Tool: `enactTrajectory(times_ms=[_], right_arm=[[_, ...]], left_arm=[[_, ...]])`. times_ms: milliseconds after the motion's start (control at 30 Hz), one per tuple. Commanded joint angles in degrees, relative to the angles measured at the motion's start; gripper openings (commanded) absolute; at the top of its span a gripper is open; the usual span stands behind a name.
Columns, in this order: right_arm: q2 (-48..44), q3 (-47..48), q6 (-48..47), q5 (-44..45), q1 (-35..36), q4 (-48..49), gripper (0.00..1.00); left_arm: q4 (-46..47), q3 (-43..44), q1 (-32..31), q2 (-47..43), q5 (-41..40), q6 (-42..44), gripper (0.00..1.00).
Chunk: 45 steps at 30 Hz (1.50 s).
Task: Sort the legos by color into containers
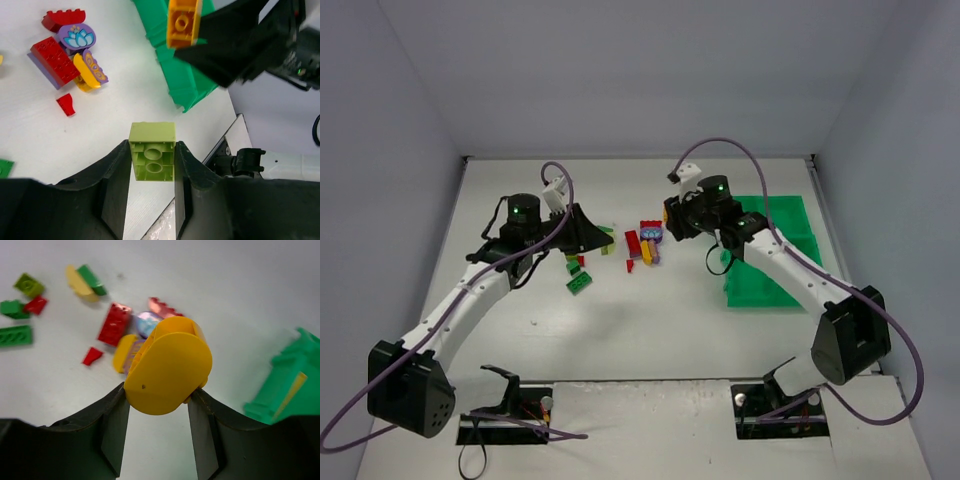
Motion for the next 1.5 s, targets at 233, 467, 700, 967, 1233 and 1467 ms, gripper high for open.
enactTrajectory(times_ms=[233, 467, 700, 967, 1233, 1467], right_arm=[[10.14, 10.52, 12.91, 15.41, -15.18, -7.70, 0.00], [17.79, 15.80, 17.93, 16.82, -19.05, -10.86, 0.00], [19.73, 15.80, 19.43, 17.35, -21.60, -11.57, 0.08], [18.76, 15.01, 19.34, 16.03, -22.83, -11.57, 0.37], [15.07, 13.70, 18.46, 15.06, -22.75, -11.57, 0.70], [6.03, 8.79, 16.01, 5.78, -21.52, -7.98, 0.61]], left_arm=[[-9.78, 2.98, 0.44, -8.66, -5.96, 6.39, 0.00], [-13.65, 3.33, 0.44, -10.61, -7.29, 8.06, 0.00], [-14.71, 3.33, 0.35, -11.49, -7.82, 8.51, 0.00], [-14.18, 3.86, 0.35, -10.17, -7.64, 8.33, 0.00], [-13.30, 4.91, 0.44, -9.20, -7.29, 7.89, 0.00], [-10.93, 5.35, 0.26, -8.41, -6.76, 4.82, 0.00]])
